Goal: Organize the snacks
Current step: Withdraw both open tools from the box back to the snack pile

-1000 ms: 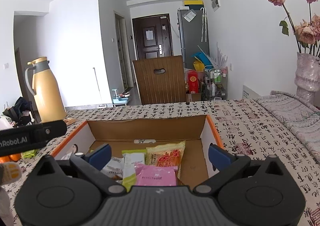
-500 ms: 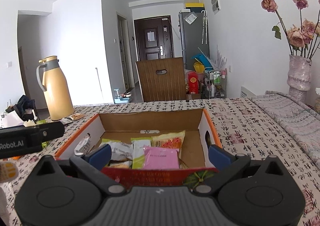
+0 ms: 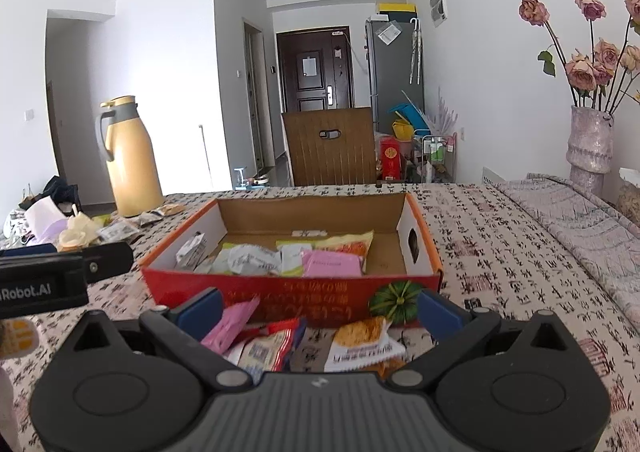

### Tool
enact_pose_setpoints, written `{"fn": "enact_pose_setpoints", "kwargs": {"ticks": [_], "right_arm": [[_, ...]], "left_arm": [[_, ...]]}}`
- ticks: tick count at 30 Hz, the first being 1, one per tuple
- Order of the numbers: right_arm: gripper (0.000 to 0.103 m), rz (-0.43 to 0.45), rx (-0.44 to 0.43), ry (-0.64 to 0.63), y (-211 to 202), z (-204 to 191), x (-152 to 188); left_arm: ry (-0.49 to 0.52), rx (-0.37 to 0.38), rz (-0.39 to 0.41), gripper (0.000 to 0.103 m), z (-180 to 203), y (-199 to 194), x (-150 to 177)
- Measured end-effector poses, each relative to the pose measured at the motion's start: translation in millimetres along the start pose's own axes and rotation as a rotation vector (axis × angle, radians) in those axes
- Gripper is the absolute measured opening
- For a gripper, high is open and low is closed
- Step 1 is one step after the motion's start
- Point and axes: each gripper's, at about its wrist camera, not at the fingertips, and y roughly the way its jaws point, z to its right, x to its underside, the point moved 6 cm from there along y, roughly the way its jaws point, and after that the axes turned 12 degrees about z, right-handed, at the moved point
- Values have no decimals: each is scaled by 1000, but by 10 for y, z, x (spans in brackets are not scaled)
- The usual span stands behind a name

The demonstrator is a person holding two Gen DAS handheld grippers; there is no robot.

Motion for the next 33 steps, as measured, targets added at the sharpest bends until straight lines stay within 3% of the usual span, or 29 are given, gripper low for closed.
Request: {"fn": "enact_pose_setpoints", "kwargs": {"ticks": [19,33], "right_arm": [[103,-60,-18,-2,-605,-97,380],[103,-88,-4,-14,-684,-153,539]], "left_arm": [[-10,3,-93,103,-164,-547,420],[-11,24,-115,103,-167,-644,503]]}}
